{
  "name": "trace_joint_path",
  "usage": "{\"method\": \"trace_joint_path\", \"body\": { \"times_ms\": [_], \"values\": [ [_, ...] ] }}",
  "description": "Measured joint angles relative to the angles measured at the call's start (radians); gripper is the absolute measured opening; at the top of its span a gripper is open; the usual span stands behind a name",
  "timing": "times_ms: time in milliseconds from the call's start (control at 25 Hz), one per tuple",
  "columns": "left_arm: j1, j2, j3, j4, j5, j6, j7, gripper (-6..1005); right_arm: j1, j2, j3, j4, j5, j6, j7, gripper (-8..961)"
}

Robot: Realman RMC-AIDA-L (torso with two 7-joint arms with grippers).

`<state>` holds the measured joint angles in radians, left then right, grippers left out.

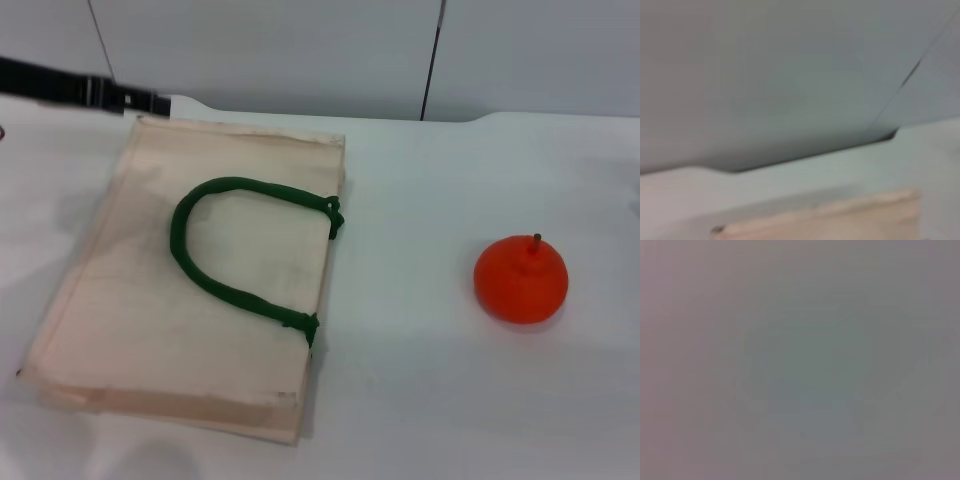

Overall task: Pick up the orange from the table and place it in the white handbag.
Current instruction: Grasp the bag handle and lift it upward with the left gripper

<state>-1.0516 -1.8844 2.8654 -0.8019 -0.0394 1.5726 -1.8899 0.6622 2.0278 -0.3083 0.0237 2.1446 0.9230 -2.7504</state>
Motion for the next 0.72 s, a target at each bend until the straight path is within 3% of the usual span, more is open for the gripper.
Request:
{"method": "trace_joint_path", "body": {
  "times_ms": [200, 720],
  "values": [
    [-0.021, -0.016, 0.000, 0.033, 0.123, -0.106, -0.012, 876, 0.013, 0.000, 0.000, 0.002, -0.001, 0.000, 0.000, 859],
    [-0.032, -0.010, 0.000, 0.279, 0.194, -0.310, -0.009, 823, 0.013, 0.000, 0.000, 0.004, -0.003, -0.001, 0.000, 850]
  ]
}}
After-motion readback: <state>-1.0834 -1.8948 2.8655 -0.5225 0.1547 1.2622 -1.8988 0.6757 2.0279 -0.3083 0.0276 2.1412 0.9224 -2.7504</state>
